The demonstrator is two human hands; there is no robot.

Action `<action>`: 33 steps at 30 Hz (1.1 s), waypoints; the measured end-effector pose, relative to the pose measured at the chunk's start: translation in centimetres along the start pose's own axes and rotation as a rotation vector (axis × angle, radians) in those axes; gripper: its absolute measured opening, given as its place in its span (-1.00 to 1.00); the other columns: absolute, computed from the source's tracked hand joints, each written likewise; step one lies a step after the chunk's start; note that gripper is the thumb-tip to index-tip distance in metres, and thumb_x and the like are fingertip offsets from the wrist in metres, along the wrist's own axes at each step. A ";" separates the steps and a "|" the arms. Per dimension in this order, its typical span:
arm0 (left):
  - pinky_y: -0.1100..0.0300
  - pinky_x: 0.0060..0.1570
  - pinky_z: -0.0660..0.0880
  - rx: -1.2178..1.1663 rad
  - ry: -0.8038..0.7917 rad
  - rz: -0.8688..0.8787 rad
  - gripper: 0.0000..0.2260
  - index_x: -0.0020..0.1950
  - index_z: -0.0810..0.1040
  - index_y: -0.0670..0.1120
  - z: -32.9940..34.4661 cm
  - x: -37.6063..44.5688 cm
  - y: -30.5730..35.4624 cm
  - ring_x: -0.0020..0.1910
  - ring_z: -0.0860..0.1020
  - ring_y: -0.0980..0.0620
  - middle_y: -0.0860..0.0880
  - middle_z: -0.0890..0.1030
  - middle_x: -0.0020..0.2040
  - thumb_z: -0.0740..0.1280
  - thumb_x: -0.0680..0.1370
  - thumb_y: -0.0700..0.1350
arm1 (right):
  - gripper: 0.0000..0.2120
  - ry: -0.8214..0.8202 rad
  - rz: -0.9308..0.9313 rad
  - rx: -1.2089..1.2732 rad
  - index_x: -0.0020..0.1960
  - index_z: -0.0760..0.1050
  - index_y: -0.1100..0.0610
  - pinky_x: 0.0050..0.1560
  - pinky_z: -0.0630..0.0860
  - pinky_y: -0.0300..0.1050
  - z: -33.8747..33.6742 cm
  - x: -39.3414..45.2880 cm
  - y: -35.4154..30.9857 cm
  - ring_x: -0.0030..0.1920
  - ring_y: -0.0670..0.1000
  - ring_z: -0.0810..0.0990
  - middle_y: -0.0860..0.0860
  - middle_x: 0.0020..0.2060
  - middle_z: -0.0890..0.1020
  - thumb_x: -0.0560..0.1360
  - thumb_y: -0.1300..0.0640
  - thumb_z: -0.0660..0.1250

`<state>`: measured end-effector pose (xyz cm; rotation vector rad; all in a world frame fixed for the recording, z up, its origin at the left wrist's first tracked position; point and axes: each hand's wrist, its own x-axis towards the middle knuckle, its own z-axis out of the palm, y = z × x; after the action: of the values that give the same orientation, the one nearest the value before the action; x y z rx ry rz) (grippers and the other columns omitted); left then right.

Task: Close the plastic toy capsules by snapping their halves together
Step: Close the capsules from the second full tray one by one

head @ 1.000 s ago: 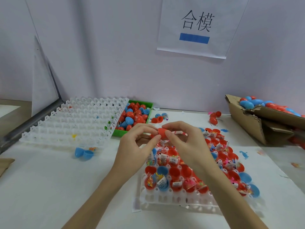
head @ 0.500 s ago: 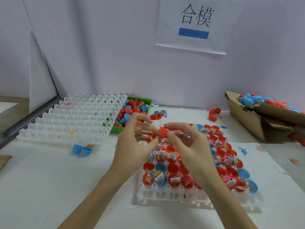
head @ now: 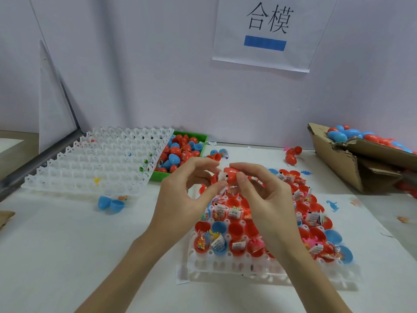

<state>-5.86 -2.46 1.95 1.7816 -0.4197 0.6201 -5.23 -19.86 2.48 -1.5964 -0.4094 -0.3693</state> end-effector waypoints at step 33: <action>0.22 0.06 0.64 -0.150 -0.028 -0.197 -0.80 0.09 0.68 -0.04 -1.2 0.8 0.6 0.00 0.72 0.01 0.05 0.74 -0.01 0.56 0.50 -0.19 | -0.82 -0.006 -0.071 -0.079 0.16 0.63 0.02 0.04 0.62 -0.29 1.2 -0.7 -0.4 0.06 -0.06 0.70 -0.18 -0.02 0.71 0.56 0.14 0.42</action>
<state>-5.86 -1.43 3.15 1.6655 -0.2971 0.4152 -6.02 -18.70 2.39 -1.6633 -0.4620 -0.4401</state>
